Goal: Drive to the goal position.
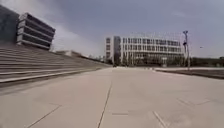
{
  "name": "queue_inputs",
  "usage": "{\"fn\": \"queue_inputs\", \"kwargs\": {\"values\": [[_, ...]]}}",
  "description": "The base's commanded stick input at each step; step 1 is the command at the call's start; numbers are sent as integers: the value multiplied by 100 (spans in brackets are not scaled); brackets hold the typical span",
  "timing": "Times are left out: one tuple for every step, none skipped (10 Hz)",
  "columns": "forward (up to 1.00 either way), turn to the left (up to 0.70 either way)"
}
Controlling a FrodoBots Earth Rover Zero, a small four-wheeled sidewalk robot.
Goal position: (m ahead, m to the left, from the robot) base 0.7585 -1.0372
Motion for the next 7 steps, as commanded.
{"fn": "queue_inputs", "kwargs": {"values": [[70, 0], [70, 0], [70, 0], [70, 0], [70, 0], [70, 0], [70, 0]]}}
